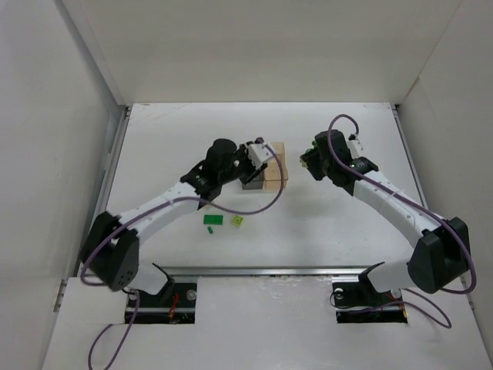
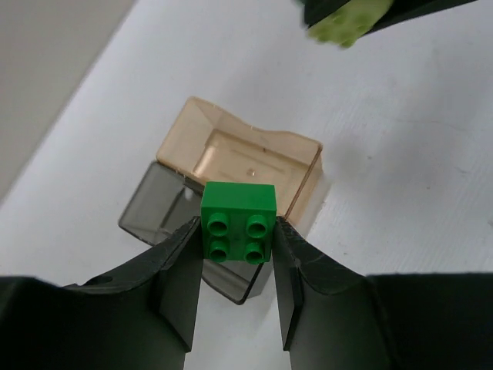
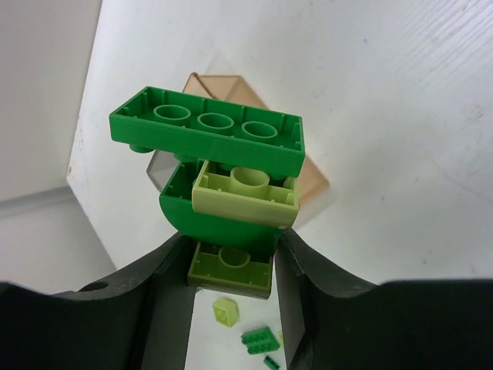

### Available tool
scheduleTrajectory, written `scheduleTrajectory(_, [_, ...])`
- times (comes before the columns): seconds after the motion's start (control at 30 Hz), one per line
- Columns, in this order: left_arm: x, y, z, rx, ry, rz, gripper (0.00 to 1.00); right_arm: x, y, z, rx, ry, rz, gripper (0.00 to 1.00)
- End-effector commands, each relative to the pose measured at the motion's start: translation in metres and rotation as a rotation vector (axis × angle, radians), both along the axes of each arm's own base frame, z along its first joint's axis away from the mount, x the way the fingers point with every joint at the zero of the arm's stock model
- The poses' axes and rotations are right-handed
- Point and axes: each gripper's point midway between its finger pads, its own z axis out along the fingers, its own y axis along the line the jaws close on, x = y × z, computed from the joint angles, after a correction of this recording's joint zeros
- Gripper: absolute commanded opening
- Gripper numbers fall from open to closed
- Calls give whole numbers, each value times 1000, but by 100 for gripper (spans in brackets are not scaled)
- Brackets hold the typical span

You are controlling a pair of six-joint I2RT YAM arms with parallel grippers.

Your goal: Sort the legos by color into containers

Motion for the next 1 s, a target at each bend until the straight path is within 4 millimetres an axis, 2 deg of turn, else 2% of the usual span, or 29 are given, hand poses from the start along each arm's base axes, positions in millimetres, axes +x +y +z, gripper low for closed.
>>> scheduleTrajectory(0.0, [59,15,-26,-27,159,178,0,7,-13,7,-52,-27,6,0])
scheduleTrajectory(0.1, [81,24,-55,-18,248,235,0,-1,-18,-16,-84,31,31,0])
scheduleTrajectory(0.13, [86,26,-57,-17,251,244,0,-1,-18,-16,-84,31,31,0])
scheduleTrajectory(0.2, [87,26,-67,-17,282,264,0,-5,-16,-30,-92,59,58,0])
scheduleTrajectory(0.23, [88,23,-72,-14,293,255,0,-5,-16,-30,-105,58,69,0])
scheduleTrajectory(0.27, [88,23,-76,-18,310,262,3,-7,-17,-38,-113,76,70,0])
scheduleTrajectory(0.3, [88,23,-76,-18,310,262,12,-8,-15,-38,-114,78,82,0])
scheduleTrajectory(0.33, [88,23,-83,-10,321,264,23,-12,-17,-48,-125,107,83,0])
scheduleTrajectory(0.37, [87,21,-87,-7,332,255,44,-12,-17,-48,-125,107,83,0])
scheduleTrajectory(0.43, [88,22,-87,1,323,249,65,-17,-16,-60,-107,145,94,3])
scheduleTrajectory(0.47, [86,23,-91,7,330,250,71,-23,-17,-71,-103,180,92,8])
scheduleTrajectory(0.5, [86,23,-91,7,330,250,80,-25,-17,-75,-91,195,98,17])
scheduleTrajectory(0.53, [83,22,-88,4,334,239,83,-30,-17,-82,-81,218,98,21])
scheduleTrajectory(0.67, [78,21,-81,9,327,209,85,-37,-14,-103,-24,271,107,28])
scheduleTrajectory(0.7, [76,23,-72,1,316,208,85,-35,-14,-108,-10,284,100,28])
scheduleTrajectory(0.77, [72,25,-69,4,321,209,85,-40,-14,-121,4,320,108,30])
scheduleTrajectory(0.83, [64,16,-61,2,320,180,85,-43,-13,-137,2,368,116,32])
scheduleTrajectory(0.9, [58,14,-53,4,320,169,85,-43,-10,-144,20,400,124,40])
scheduleTrajectory(0.93, [53,12,-48,2,315,158,85,-46,-9,-154,19,432,128,45])
scheduleTrajectory(0.97, [52,12,-44,-4,308,157,85,-45,-5,-155,34,443,141,60])
